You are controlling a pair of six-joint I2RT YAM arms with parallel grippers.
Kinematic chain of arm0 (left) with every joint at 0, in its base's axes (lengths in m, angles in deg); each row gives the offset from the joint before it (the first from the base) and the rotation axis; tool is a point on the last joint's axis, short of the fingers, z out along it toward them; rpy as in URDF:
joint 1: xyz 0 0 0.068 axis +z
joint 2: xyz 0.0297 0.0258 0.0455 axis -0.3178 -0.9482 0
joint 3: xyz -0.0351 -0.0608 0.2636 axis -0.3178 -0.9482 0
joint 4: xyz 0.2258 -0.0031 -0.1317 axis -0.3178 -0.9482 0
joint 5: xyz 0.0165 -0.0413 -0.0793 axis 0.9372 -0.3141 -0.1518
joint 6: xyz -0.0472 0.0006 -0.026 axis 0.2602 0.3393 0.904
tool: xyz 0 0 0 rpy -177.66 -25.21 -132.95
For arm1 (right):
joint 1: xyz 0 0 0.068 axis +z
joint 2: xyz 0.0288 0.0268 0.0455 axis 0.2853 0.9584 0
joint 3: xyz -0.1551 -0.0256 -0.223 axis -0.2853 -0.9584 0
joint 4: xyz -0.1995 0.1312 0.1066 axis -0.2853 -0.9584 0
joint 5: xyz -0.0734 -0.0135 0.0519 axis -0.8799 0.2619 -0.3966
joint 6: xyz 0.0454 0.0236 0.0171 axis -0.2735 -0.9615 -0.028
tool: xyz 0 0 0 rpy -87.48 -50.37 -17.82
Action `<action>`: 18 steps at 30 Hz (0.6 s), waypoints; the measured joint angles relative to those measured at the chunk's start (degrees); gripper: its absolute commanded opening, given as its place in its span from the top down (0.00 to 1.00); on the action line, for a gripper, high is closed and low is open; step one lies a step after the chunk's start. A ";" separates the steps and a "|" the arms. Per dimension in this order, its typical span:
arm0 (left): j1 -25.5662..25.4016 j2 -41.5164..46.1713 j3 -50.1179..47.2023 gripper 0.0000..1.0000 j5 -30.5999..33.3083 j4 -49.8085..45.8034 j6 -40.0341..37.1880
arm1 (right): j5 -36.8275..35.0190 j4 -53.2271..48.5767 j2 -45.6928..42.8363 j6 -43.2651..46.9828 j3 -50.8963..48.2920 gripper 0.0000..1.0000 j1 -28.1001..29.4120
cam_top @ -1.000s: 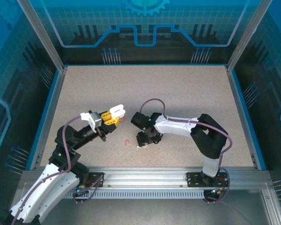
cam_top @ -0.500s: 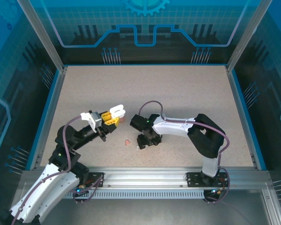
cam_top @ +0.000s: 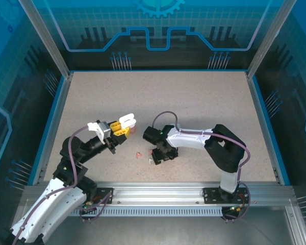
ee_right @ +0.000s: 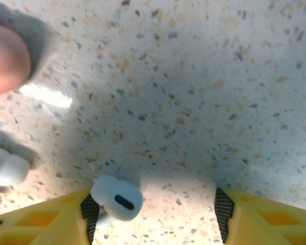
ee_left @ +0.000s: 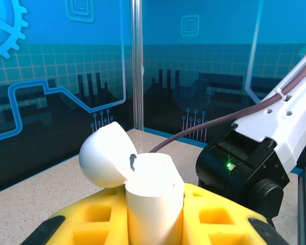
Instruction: Insert the wireless bluetooth earbuds into the charging case
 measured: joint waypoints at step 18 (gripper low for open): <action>0.00 -0.59 0.00 1.00 0.48 0.04 0.00 | 0.57 -3.43 -4.33 1.79 0.96 0.40 0.00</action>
